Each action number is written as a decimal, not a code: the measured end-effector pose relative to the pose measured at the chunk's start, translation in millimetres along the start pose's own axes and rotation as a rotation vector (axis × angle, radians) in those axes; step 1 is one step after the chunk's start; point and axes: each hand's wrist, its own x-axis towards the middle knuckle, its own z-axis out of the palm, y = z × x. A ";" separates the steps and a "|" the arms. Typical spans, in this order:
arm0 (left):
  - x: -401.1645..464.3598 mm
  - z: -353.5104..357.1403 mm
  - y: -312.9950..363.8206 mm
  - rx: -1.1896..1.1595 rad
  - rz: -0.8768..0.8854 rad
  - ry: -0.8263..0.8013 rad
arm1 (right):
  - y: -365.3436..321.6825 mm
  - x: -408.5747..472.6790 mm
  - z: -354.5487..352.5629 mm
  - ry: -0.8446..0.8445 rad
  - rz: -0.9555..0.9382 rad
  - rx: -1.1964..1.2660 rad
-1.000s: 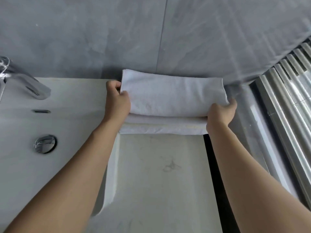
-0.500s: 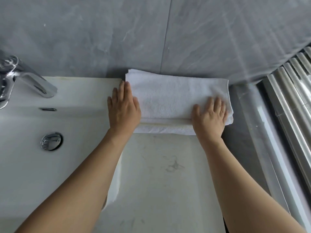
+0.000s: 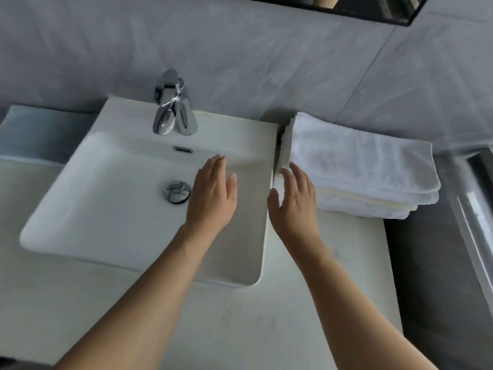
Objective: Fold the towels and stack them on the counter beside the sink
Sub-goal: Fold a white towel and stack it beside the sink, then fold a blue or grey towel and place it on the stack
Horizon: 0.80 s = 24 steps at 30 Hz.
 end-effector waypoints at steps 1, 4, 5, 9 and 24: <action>-6.2 -9.9 -11.9 -0.029 -0.022 -0.003 | -16.8 -4.0 8.1 0.000 -0.012 0.002; -22.3 -45.0 -59.2 -0.084 -0.042 -0.005 | -77.5 -16.8 37.3 -0.010 -0.031 0.043; -25.6 -58.5 -79.3 -0.091 -0.037 -0.004 | -100.2 -20.7 49.0 -0.008 -0.032 0.059; -29.0 -112.9 -163.6 -0.081 -0.048 -0.031 | -183.9 -38.5 93.9 -0.018 -0.032 0.131; -18.3 -256.5 -376.3 -0.317 -0.579 0.173 | -408.7 -18.2 212.9 -0.074 0.171 0.604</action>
